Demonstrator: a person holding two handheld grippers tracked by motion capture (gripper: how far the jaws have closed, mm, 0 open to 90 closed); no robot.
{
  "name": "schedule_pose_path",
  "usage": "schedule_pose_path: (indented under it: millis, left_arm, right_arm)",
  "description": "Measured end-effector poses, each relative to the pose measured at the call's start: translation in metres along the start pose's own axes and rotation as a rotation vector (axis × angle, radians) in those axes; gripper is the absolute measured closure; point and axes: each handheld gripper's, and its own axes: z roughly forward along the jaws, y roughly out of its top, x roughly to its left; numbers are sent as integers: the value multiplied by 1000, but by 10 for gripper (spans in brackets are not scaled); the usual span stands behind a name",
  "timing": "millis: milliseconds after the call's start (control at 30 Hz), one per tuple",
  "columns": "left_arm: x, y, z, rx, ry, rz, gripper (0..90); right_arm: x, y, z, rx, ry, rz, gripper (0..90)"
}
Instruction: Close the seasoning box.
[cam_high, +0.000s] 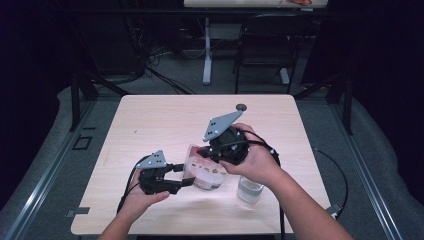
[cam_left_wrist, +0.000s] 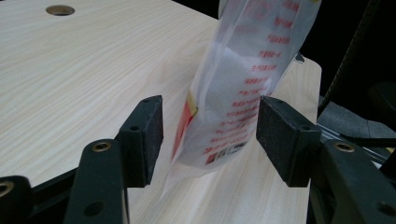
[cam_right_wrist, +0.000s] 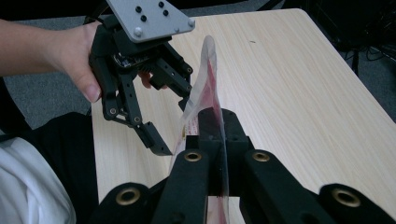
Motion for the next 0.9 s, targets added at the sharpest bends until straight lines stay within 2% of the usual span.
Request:
schedule_pose_path:
  millis: [267, 900]
  left_arm:
    - [-1, -5, 12, 37, -27, 11, 385]
    - [-1, -14, 27, 78, -37, 27, 359]
  right_arm:
    - [1, 1, 1, -2, 8, -3, 900]
    - [5, 3, 3, -10, 16, -12, 900]
